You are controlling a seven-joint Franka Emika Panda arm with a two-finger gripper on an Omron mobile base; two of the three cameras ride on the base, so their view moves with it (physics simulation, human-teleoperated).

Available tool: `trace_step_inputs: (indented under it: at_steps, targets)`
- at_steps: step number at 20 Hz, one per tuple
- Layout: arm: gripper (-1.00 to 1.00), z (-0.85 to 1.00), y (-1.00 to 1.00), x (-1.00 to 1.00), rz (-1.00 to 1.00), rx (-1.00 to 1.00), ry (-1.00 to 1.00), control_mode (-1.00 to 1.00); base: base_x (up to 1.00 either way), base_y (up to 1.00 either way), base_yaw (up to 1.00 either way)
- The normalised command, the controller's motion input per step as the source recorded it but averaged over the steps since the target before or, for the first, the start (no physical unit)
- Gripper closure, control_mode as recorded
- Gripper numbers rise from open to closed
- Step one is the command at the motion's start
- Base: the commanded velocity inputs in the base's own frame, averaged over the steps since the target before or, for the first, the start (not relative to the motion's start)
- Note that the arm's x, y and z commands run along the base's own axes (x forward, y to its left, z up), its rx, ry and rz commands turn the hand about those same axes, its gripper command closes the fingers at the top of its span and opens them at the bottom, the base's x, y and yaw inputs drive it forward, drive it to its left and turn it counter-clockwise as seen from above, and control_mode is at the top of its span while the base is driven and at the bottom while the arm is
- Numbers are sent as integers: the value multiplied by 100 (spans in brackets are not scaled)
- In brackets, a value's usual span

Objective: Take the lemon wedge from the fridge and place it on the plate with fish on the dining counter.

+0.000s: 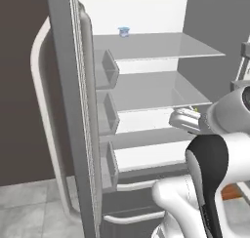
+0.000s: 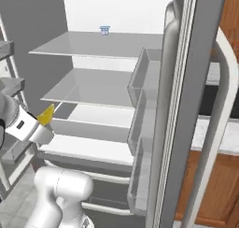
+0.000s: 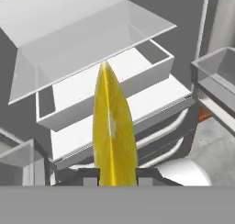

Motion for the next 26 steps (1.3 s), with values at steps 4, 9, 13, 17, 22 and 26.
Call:
trace_step_inputs:
  at_steps: [4,9,13,17,22,26]
  targets:
    - [100,0,0,0,0,0,0,100,-100,0,2]
    - [100,0,0,0,0,0,0,100,-100,0,20]
    - [100,0,0,0,0,0,0,100,-100,0,38]
    - [100,0,0,0,0,0,0,100,-100,0,51]
    - [100,0,0,0,0,0,0,100,-58,0,76]
    - [100,0,0,0,0,0,0,100,-1,1,96]
